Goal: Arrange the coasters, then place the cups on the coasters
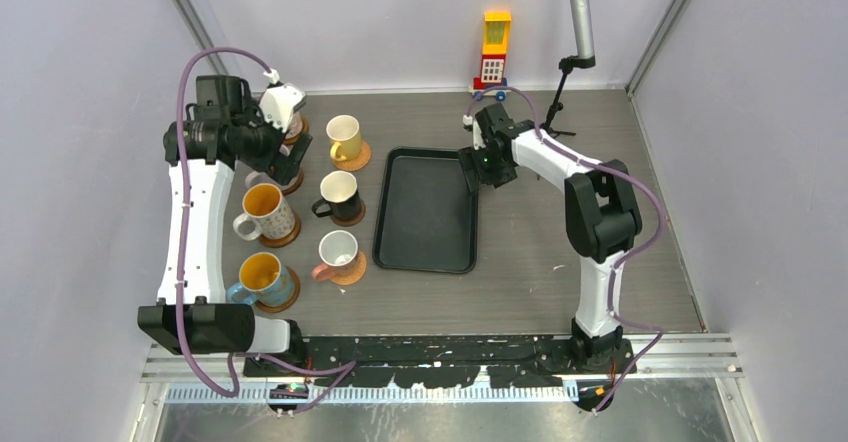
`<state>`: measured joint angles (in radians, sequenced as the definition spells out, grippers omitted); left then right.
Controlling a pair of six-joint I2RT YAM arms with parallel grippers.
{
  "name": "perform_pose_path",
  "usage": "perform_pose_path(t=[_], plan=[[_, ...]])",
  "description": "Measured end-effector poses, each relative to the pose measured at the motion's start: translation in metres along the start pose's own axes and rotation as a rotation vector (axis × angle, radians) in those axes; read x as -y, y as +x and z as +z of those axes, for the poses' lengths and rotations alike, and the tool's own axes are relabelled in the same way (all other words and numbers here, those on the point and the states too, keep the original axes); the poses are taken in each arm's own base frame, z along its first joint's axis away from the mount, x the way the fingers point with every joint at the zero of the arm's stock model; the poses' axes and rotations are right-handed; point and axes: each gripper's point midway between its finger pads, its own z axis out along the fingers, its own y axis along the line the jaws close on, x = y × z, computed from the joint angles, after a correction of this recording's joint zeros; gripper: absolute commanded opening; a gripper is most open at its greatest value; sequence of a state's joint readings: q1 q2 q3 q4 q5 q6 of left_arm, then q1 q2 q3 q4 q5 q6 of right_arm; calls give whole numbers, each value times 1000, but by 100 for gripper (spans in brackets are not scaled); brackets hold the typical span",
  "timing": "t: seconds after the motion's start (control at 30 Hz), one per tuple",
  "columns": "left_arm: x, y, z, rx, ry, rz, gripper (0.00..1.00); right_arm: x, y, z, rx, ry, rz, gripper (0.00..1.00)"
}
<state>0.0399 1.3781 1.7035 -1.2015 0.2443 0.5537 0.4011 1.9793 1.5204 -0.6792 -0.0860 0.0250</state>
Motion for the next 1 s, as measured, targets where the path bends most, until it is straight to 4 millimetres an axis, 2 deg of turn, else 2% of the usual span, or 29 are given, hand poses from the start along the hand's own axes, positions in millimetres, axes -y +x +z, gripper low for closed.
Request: perform_pose_path(t=[0.1, 0.23, 0.4, 0.67, 0.73, 0.87, 1.0], plan=[[1, 2, 4, 2, -19, -10, 100, 8, -1, 14, -17, 45, 25, 61], [2, 9, 10, -19, -28, -19, 100, 19, -8, 33, -28, 81, 66, 51], [-1, 13, 14, -32, -47, -29, 100, 25, -16, 41, -26, 75, 81, 37], [-5, 11, 17, -20, -66, -27, 100, 56, -28, 38, 0, 93, 91, 35], [-5, 12, 19, -23, -65, -27, 100, 60, -32, 36, 7, 94, 80, 38], [-5, 12, 20, -32, -60, -33, 100, 63, -37, 34, 16, 87, 54, 60], [-10, 9, 24, -67, -52, -66, 100, 60, -43, 29, 22, 72, 37, 75]])
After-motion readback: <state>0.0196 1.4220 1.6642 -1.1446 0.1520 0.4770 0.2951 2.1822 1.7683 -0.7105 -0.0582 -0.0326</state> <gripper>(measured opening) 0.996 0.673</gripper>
